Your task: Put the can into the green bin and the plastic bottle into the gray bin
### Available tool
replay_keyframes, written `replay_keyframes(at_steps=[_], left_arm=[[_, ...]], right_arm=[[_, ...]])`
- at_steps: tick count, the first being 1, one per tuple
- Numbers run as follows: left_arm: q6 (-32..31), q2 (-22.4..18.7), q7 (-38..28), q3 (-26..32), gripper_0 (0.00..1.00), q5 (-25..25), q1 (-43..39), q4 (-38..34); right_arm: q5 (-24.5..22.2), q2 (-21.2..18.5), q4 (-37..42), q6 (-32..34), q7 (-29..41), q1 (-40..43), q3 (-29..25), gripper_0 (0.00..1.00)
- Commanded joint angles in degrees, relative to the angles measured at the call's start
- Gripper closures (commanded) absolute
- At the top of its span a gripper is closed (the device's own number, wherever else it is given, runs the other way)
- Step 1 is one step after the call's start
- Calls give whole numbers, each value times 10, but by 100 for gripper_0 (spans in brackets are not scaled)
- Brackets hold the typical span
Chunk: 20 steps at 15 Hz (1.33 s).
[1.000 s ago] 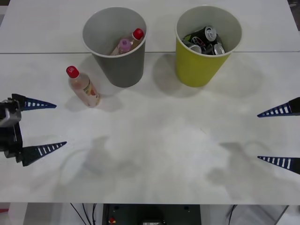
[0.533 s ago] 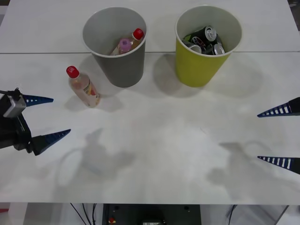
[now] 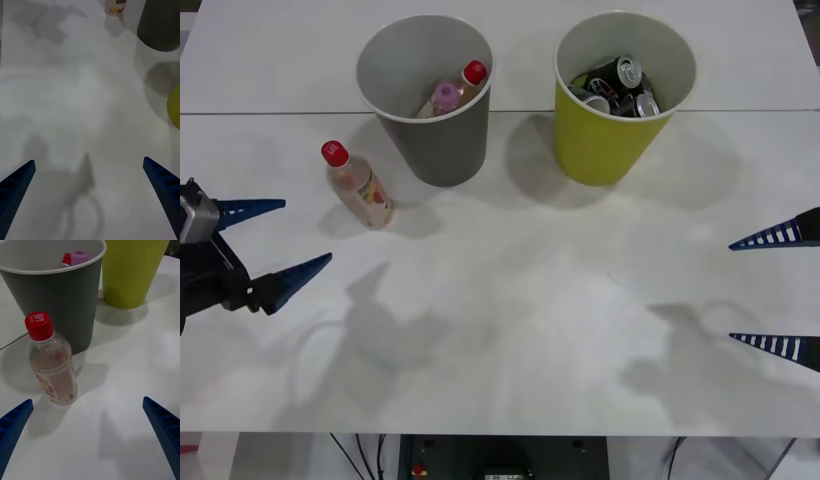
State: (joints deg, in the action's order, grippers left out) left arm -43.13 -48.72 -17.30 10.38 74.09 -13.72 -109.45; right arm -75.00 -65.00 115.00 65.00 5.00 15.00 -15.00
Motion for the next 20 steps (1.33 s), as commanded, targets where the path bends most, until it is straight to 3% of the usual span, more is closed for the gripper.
replay_keyframes(at_steps=[1,6,11,20], left_arm=[[0,35,19,1,0,-2,11,21],[-1,92,79,-1,0,-3,35,61],[-21,157,163,-5,0,-18,91,153],[-38,202,235,-5,0,-31,186,302]], right_arm=[[0,0,0,0,0,0,0,0],[0,0,0,0,0,0,0,0],[0,0,0,0,0,0,0,0],[0,0,0,0,0,0,0,0]])
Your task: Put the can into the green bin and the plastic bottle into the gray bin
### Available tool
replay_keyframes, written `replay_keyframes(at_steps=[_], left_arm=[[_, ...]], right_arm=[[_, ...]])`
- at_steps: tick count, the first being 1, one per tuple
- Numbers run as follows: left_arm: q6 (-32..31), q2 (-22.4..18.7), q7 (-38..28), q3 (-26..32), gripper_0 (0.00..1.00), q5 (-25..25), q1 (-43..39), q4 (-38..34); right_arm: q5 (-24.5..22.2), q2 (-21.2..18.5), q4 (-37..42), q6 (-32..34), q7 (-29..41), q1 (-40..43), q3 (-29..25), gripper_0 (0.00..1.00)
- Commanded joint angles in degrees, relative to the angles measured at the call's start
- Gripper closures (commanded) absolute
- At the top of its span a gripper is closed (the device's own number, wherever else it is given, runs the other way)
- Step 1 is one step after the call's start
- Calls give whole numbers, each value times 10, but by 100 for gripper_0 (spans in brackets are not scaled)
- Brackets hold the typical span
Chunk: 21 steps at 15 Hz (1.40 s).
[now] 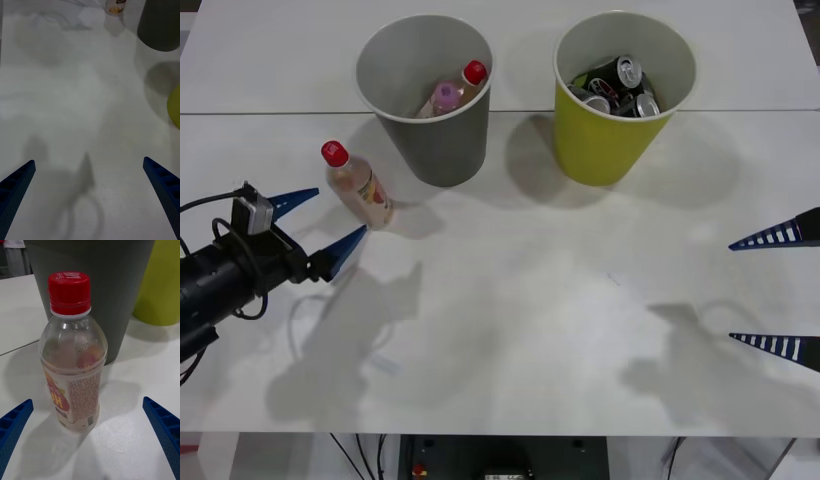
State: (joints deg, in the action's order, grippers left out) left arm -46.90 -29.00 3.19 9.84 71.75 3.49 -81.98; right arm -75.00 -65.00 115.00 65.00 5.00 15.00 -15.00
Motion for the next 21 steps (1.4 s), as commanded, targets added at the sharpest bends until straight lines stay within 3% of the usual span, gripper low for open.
replay_keyframes(at_steps=[1,13,20,21], left_arm=[[-1,8,44,0,0,-10,22,39],[15,60,76,1,0,8,92,107],[17,63,77,-11,0,16,129,146],[17,65,77,-10,29,16,129,146]], right_arm=[[0,0,0,0,0,0,0,0],[0,0,0,0,0,0,0,0],[0,0,0,0,0,0,0,0],[0,0,0,0,0,0,0,0]])
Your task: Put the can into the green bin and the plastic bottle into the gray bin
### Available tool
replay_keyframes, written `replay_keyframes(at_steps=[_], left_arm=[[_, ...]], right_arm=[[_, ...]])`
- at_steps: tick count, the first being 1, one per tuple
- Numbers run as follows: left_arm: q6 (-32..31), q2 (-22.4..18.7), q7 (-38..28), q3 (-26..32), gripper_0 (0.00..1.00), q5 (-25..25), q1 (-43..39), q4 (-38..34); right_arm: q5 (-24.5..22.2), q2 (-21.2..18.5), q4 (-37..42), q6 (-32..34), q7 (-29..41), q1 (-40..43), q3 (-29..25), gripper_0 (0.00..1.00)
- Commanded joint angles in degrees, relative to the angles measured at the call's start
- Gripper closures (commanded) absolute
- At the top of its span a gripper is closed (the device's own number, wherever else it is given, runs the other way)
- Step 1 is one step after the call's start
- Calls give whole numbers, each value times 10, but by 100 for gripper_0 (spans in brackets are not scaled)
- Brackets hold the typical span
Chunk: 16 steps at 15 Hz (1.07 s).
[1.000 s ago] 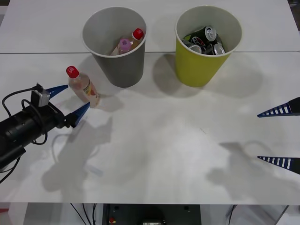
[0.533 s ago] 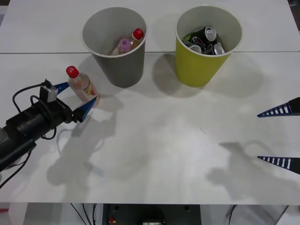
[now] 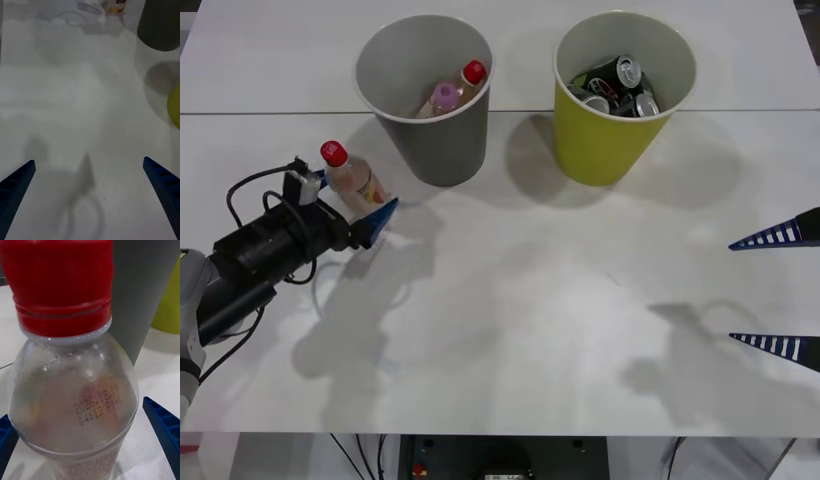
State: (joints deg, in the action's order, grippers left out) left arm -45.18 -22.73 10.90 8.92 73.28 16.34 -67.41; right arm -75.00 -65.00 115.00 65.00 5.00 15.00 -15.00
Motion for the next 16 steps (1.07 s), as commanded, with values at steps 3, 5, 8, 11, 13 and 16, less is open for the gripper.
replay_keyframes(at_steps=[3,5,8,11,13,16], left_arm=[[0,3,0,-1,100,0,0,-1],[0,3,1,0,100,-1,0,0],[-1,3,3,0,100,0,0,-1],[-1,-2,6,0,100,0,-1,-1],[-5,-14,10,-5,100,0,-1,-2],[-9,-36,6,-11,100,0,-4,-14]], right_arm=[[0,0,0,0,0,0,0,0],[0,0,0,0,0,0,0,0],[0,0,0,0,0,0,0,0],[0,0,0,0,0,0,0,0],[0,0,0,0,0,0,0,0],[0,0,0,0,0,0,0,0]])
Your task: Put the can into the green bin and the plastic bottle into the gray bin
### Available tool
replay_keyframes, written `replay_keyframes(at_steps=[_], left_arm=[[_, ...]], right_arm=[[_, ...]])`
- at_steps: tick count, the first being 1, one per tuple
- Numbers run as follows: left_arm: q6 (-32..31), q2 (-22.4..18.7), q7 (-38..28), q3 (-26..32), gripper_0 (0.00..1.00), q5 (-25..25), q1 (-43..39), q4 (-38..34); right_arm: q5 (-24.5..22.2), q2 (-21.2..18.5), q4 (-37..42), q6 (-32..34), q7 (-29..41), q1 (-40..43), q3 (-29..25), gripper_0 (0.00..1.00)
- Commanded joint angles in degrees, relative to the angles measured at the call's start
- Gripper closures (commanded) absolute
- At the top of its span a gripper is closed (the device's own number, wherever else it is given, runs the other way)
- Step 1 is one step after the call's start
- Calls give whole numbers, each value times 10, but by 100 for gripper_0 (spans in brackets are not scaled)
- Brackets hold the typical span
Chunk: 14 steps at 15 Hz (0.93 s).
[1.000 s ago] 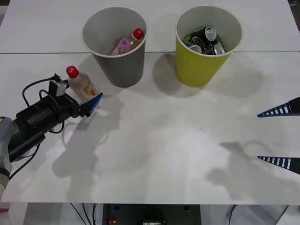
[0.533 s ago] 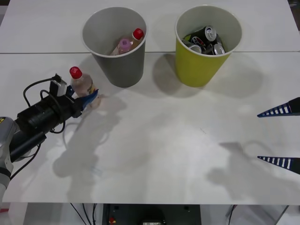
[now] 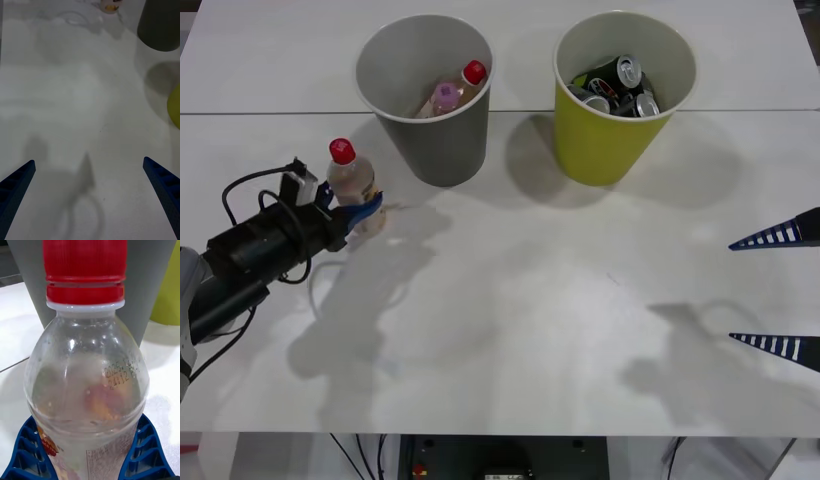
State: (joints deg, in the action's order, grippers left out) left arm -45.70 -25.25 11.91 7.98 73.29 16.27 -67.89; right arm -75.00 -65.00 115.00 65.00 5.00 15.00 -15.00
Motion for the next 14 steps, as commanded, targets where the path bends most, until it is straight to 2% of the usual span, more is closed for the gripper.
replay_keyframes(at_steps=[1,3,9,11,14], left_arm=[[-5,-22,-11,-3,100,0,-11,-22],[-10,-45,-58,-9,100,0,-15,-39],[-58,-192,-312,-24,100,11,-55,-162],[-109,-231,-383,-10,100,24,-55,-184],[-238,-282,-508,41,100,76,-47,-243]], right_arm=[[0,0,0,0,0,0,0,0],[0,0,0,0,0,0,0,0],[0,0,0,0,0,0,0,0],[0,0,0,0,0,0,0,0],[0,0,0,0,0,0,0,0]])
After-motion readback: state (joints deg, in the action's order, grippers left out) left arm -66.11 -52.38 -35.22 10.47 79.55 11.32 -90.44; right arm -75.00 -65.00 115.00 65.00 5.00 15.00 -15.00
